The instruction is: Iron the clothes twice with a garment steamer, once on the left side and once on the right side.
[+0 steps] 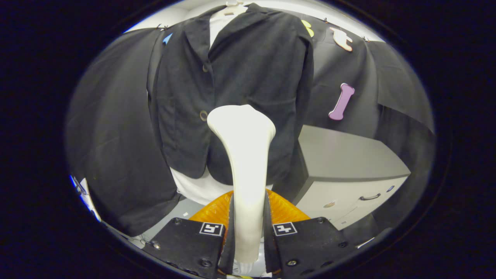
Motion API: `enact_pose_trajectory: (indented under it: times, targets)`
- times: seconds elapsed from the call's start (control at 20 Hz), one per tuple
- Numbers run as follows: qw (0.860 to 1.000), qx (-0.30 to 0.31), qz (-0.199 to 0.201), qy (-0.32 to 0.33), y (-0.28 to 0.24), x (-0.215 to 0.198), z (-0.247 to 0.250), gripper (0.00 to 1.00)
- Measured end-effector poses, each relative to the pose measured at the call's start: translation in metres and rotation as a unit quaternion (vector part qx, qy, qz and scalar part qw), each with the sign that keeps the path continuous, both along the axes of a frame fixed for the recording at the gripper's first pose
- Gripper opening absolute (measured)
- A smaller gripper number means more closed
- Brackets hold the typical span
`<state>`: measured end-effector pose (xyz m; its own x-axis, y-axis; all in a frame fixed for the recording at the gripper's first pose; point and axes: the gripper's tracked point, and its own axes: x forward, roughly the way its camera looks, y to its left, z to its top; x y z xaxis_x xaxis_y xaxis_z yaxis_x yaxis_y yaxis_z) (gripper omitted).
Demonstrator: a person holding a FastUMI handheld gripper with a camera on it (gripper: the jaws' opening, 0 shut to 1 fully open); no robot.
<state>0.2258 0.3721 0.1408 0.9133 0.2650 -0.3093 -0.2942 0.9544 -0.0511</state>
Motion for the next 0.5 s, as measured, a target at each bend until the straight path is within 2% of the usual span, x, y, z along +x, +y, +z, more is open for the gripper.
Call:
enact_pose_trajectory:
  times: [0.2, 0.5]
  targets:
    - [0.999, 0.013, 0.009, -0.045, -0.004, -0.019, 0.062, 0.33]
    - [0.993, 0.033, 0.017, -0.109, 0.021, -0.033, 0.151, 0.33]
